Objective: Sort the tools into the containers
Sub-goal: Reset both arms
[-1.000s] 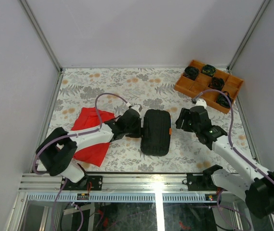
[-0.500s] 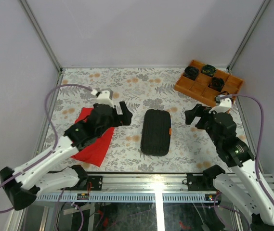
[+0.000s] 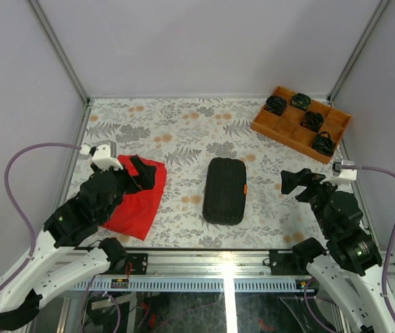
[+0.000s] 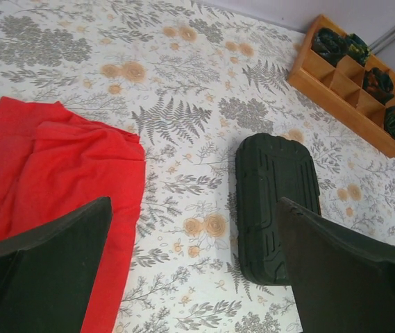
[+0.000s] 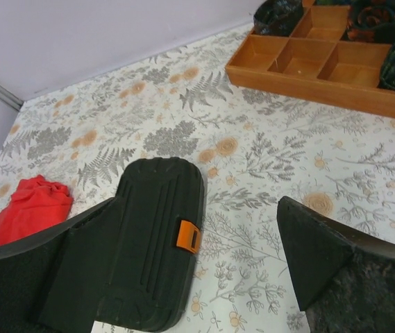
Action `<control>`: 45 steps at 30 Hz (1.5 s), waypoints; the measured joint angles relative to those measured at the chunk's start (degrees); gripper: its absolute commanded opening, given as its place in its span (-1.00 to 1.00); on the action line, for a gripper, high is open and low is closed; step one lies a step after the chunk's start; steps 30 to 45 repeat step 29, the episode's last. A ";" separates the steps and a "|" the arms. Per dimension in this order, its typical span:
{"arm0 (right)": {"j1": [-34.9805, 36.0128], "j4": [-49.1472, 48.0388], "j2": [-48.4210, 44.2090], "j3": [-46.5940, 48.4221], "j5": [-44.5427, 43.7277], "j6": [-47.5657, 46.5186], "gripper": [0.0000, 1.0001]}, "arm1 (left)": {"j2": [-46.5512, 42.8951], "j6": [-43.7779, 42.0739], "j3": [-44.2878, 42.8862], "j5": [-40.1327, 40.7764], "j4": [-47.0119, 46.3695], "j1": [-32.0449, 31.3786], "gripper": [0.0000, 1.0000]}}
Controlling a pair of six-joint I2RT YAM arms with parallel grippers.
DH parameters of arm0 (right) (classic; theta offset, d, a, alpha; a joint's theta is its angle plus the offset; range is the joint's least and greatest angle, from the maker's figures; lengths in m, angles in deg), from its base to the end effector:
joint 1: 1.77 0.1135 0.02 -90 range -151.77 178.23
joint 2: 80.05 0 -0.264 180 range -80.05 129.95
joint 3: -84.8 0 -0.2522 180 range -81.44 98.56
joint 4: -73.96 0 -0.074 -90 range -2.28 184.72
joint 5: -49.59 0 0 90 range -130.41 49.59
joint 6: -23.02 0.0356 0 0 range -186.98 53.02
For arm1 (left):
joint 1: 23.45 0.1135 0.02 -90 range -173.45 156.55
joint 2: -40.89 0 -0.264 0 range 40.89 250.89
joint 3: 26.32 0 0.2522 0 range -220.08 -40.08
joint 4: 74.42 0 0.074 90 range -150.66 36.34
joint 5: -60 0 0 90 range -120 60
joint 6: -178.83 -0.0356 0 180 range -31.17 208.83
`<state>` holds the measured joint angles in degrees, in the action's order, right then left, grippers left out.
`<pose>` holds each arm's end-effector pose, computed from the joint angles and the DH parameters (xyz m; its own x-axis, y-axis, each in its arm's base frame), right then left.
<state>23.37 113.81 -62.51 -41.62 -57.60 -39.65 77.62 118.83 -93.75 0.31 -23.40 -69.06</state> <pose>0.0769 0.0245 0.3343 -0.1172 0.4295 -0.8954 -0.0958 0.8926 0.4407 0.0992 -0.0757 0.3638 -0.3533 -0.2562 -0.8998 0.1261 0.9400 -0.3171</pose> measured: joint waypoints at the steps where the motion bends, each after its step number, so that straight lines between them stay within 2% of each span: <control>1: 0.00 0.74 -0.22 -0.24 -0.28 0.26 0.98 | -1.64 0.02 0.72 0.55 0.70 0.00 1.00; 8: 0.00 5.33 -0.28 -2.54 -2.27 2.49 0.99 | -6.14 1.07 4.96 2.97 3.69 0.00 1.00; 18: 0.00 6.27 -0.50 -4.00 -2.40 3.17 0.98 | -5.05 1.70 5.07 4.81 4.13 0.00 1.00; 45: 0.00 6.34 -2.21 -4.11 -2.91 3.19 0.98 | -4.00 0.90 5.27 3.30 3.96 0.00 0.99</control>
